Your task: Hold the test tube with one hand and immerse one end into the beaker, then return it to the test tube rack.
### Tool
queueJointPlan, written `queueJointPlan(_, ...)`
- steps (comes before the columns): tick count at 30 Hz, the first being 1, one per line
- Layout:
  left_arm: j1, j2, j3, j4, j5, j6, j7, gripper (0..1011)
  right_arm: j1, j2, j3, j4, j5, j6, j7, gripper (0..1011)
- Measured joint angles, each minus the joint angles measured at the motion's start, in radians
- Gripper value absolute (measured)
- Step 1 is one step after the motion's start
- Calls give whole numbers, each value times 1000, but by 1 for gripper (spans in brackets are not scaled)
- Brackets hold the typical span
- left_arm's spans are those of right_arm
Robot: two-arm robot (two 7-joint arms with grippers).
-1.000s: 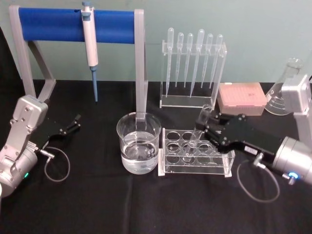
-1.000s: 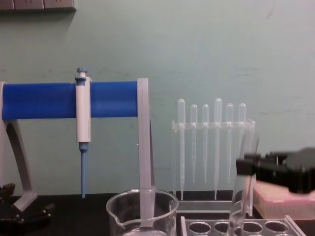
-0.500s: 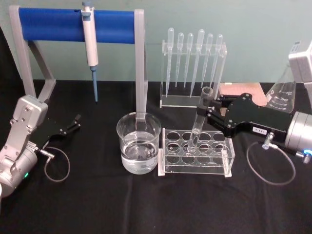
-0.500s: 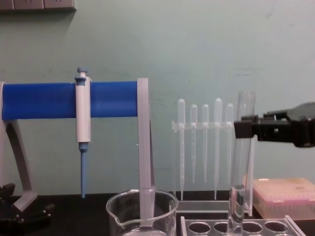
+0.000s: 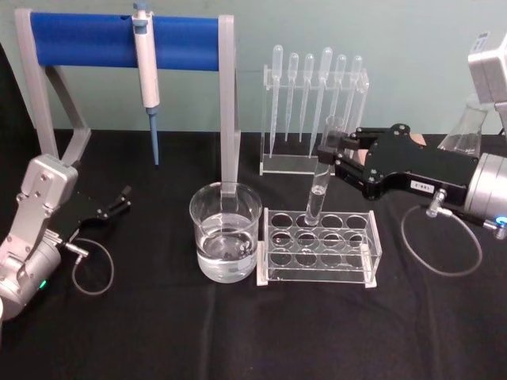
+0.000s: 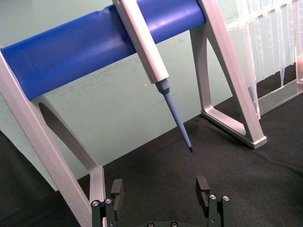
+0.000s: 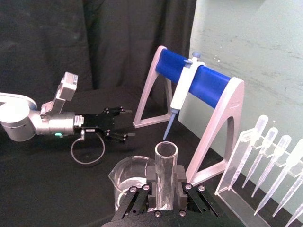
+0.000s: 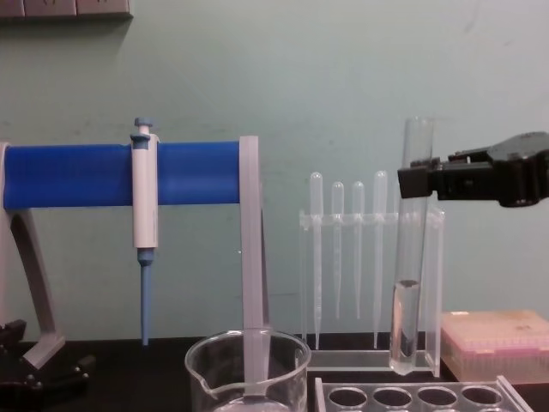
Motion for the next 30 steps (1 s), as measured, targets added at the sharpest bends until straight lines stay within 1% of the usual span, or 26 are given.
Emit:
queueJointPlan(6,0,0,0,0,0,0,0,1000,5,1,-3,-3,7,3,-16,243)
queueJointPlan(30,0,0,0,0,0,0,0,1000,3,0,-2,-2,6,2,-14,243)
